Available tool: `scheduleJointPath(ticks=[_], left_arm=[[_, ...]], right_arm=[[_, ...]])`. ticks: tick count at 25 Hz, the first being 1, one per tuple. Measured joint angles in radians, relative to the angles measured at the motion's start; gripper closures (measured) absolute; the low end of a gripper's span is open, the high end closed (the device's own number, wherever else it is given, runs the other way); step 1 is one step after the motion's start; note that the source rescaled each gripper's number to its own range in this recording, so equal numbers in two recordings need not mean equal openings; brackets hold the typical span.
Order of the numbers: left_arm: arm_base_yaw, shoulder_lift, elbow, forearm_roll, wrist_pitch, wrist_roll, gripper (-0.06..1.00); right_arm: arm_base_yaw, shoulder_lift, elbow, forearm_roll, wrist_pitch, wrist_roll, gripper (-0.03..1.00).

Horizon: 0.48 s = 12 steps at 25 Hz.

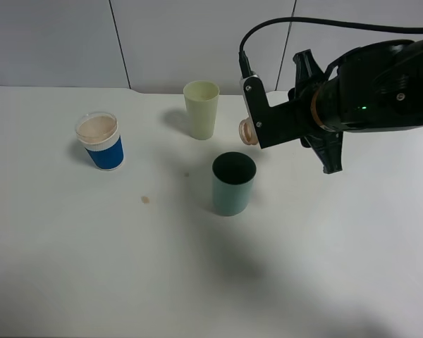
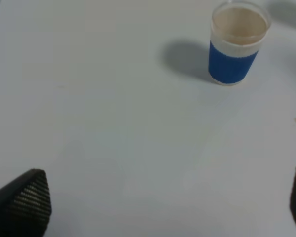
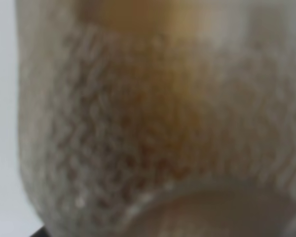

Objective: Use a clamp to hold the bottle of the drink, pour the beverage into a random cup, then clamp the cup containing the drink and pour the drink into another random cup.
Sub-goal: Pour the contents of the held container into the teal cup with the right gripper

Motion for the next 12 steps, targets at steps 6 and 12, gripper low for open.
scheduleJointPath(ticks=[6,12], left_arm=[[0.0,0.0,0.0,0.0,0.0,0.0,0.01],[0.0,0.0,0.0,0.0,0.0,0.0,0.01]], right_arm=[[0.0,0.0,0.0,-0.022,0.008,-0.006,0.95],[0.009,0.0,0.0,-0.029,0.011,-0.015,0.95]])
